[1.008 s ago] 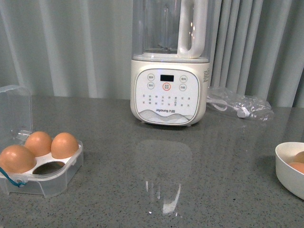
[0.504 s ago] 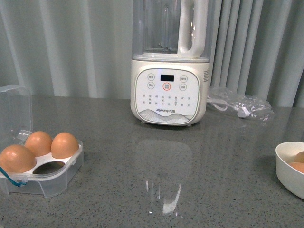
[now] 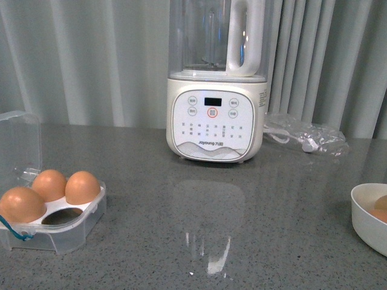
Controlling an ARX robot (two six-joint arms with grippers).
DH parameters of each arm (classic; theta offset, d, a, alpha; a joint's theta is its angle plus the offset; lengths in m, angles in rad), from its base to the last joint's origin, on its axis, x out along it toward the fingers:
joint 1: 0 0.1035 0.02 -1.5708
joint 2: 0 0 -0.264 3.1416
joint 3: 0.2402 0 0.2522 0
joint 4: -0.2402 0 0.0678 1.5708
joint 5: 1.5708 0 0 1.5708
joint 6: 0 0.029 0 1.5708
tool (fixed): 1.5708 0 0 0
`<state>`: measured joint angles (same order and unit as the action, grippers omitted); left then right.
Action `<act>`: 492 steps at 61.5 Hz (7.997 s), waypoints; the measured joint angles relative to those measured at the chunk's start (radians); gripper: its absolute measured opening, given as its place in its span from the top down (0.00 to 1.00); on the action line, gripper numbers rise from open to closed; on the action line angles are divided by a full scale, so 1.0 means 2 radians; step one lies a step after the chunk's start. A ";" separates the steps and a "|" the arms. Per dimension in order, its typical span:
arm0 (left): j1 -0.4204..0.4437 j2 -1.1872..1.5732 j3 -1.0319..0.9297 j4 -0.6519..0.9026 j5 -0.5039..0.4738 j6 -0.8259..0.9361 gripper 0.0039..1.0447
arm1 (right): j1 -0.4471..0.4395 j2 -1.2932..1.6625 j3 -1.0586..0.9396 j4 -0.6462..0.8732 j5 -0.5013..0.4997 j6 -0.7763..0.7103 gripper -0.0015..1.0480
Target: Put egg into box
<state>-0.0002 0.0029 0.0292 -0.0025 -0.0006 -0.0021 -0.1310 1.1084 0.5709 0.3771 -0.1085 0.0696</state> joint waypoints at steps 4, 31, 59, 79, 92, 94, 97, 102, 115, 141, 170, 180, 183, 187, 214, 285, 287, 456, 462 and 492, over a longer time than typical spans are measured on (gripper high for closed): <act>0.000 0.000 0.000 0.000 0.000 0.000 0.06 | 0.008 0.027 0.016 -0.008 -0.004 0.003 0.07; 0.000 0.000 0.000 0.000 0.000 0.000 0.06 | 0.052 0.112 0.044 -0.040 -0.012 -0.048 0.07; 0.000 0.000 0.000 0.000 0.000 0.000 0.06 | 0.038 0.128 0.029 -0.027 -0.050 -0.076 0.07; 0.000 0.000 0.000 0.000 0.000 0.000 0.06 | 0.030 0.128 0.019 -0.019 -0.059 -0.078 0.17; 0.000 0.000 0.000 0.000 0.000 0.000 0.06 | 0.029 0.128 0.017 -0.014 -0.063 -0.079 0.51; 0.000 0.000 0.000 0.000 0.000 0.000 0.06 | 0.029 0.128 0.017 -0.014 -0.063 -0.079 0.55; 0.000 0.000 0.000 0.000 0.000 0.000 0.06 | 0.029 0.127 0.017 -0.014 -0.065 -0.080 0.58; 0.000 0.000 0.000 0.000 0.000 0.000 0.06 | 0.027 0.125 0.017 -0.016 -0.068 -0.080 0.59; 0.000 0.000 0.000 0.000 0.000 0.000 0.06 | 0.024 0.097 0.015 -0.023 -0.069 -0.076 0.59; 0.000 0.000 0.000 0.000 0.000 0.000 0.06 | 0.069 0.085 0.079 -0.023 -0.072 -0.052 0.59; 0.000 0.000 0.000 0.000 0.000 0.000 0.06 | 0.228 0.288 0.280 0.000 -0.145 0.033 0.60; 0.000 0.000 0.000 0.000 0.000 0.000 0.06 | 0.265 0.320 0.308 0.002 -0.200 0.034 0.60; 0.000 0.000 0.000 0.000 0.000 0.000 0.06 | 0.272 0.326 0.313 0.002 -0.220 0.032 0.60; 0.000 0.000 0.000 0.000 0.000 0.000 0.06 | 0.278 0.331 0.315 0.004 -0.246 0.027 0.60; 0.000 0.000 0.000 0.000 0.000 0.000 0.06 | 0.311 0.372 0.335 -0.042 -0.351 -0.052 0.60; 0.000 0.000 0.000 0.000 0.000 0.000 0.06 | 0.371 0.444 0.426 -0.121 -0.332 -0.114 0.60; 0.000 0.000 0.000 0.000 0.000 0.000 0.06 | 0.371 0.444 0.426 -0.122 -0.330 -0.117 0.60; 0.000 0.000 0.000 0.000 0.000 0.000 0.06 | 0.006 -0.092 -0.077 0.066 -0.002 -0.040 0.71; 0.000 0.000 0.000 0.000 0.000 0.000 0.06 | 0.015 -0.116 -0.116 0.076 0.005 -0.040 0.88; 0.000 0.000 0.000 0.000 0.000 0.000 0.06 | 0.064 -0.231 -0.224 0.069 0.054 -0.040 0.97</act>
<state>-0.0002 0.0029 0.0292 -0.0025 -0.0006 -0.0021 -0.0029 0.6460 0.1234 0.5144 -0.0010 -0.0101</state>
